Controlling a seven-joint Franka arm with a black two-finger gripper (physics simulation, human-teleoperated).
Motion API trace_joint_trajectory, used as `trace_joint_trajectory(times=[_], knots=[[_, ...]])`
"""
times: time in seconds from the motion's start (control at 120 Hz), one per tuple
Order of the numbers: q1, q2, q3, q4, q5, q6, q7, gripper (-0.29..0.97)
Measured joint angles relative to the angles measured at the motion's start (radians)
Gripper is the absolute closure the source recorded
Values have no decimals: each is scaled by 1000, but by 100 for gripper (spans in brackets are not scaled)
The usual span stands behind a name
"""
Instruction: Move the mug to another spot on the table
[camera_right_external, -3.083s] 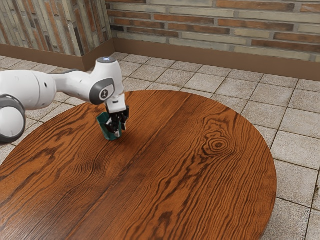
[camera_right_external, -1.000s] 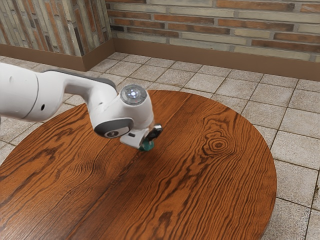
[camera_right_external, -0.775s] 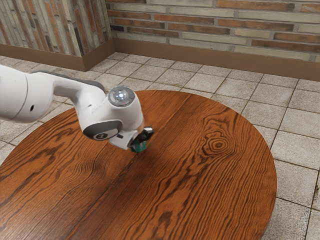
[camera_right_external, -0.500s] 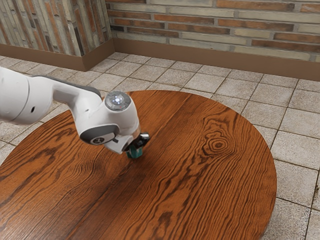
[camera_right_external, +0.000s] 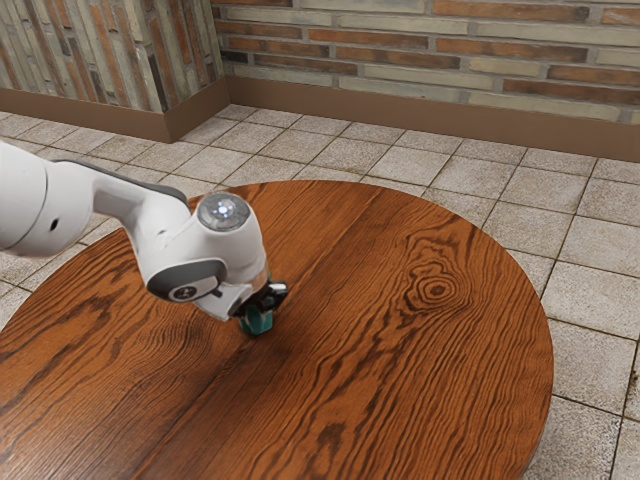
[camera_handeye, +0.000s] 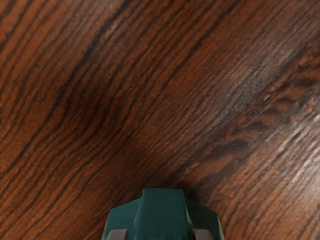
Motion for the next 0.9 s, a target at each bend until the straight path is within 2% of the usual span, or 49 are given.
trace_joint_trajectory(times=[0.192, 0.267, 0.35, 0.4, 0.467, 0.542, 0.583, 0.642, 0.733, 0.833, 0.9], knots=[[-7, -27, 1, -1, -24, -9, 8, 34], [-36, -100, 0, 2, -78, -43, 9, 25], [-80, -196, 0, 18, -189, -97, 10, 17], [-105, -222, 1, 83, -295, -136, 10, 14], [-139, -199, 1, 242, -449, -203, -14, 11], [-159, -155, 0, 389, -552, -288, -96, 8], [-137, -146, 1, 464, -589, -358, -164, 7], [-58, -140, 5, 567, -623, -487, -282, 6], [62, -143, 61, 677, -667, -681, -469, 4], [128, -145, 124, 770, -696, -842, -647, 3], [130, -147, 144, 824, -704, -927, -750, 3]])
